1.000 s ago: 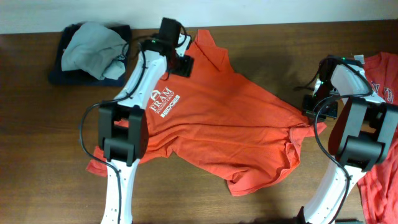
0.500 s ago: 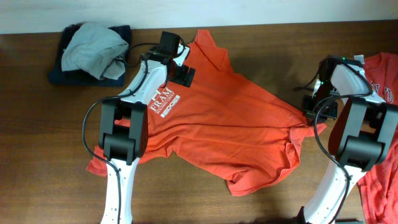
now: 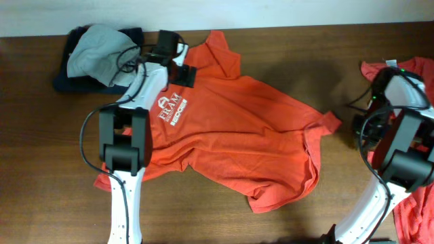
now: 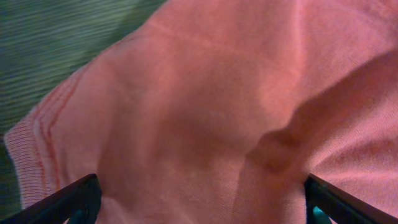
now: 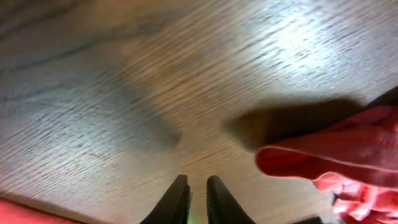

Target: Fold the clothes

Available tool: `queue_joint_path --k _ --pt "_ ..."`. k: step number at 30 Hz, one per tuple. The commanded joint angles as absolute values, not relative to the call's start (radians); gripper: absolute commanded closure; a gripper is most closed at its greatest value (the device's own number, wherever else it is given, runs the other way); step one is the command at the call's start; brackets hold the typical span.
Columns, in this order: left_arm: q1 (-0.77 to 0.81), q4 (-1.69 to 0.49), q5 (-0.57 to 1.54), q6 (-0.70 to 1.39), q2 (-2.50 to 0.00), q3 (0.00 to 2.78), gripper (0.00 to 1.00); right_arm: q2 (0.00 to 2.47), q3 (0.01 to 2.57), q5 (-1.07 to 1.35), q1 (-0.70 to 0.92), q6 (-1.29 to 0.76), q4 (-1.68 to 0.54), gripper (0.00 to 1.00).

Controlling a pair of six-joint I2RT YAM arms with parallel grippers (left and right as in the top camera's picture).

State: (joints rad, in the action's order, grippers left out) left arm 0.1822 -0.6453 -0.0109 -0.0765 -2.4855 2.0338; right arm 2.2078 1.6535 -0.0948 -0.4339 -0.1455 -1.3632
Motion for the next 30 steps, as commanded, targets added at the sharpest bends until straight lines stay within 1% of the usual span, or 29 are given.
queue_joint_path --k 1,3,5,8,10,13,16,22,27,30 --pt "0.138 -0.680 -0.138 -0.091 -2.603 1.981 0.01 2.202 1.745 0.113 -0.426 -0.075 -1.374 0.84" --pt "0.138 -0.681 -0.120 -0.091 -2.603 1.981 0.01 2.194 1.810 0.325 -0.403 -0.009 -1.375 0.83" --pt "0.139 -0.681 -0.109 -0.090 -2.603 1.981 0.01 2.194 1.850 0.440 -0.377 0.024 -1.368 0.82" --pt "0.141 -0.681 -0.109 -0.091 -2.603 1.981 0.01 2.195 1.862 0.482 -0.315 0.022 -1.298 0.77" --pt "0.141 -0.681 -0.109 -0.091 -2.603 1.981 0.01 2.207 1.846 0.445 -0.257 0.015 -1.232 0.76" --pt "0.141 -0.682 -0.109 -0.091 -2.603 1.981 0.01 2.229 1.820 0.301 -0.181 -0.038 -1.165 0.76" --pt "0.141 -0.687 -0.109 -0.091 -2.603 1.981 0.01 2.240 1.781 0.198 -0.133 -0.042 -1.102 0.76" --pt "0.141 -0.689 -0.109 -0.091 -2.603 1.981 0.01 2.242 1.741 0.141 -0.134 -0.041 -1.091 0.76" --pt "0.141 -0.689 -0.110 -0.091 -2.603 1.981 0.01 2.242 1.647 0.117 -0.134 -0.041 -1.036 0.76" --pt "0.141 -0.689 -0.110 -0.091 -2.603 1.981 0.01 2.242 1.615 0.013 -0.143 -0.042 -1.041 0.77"
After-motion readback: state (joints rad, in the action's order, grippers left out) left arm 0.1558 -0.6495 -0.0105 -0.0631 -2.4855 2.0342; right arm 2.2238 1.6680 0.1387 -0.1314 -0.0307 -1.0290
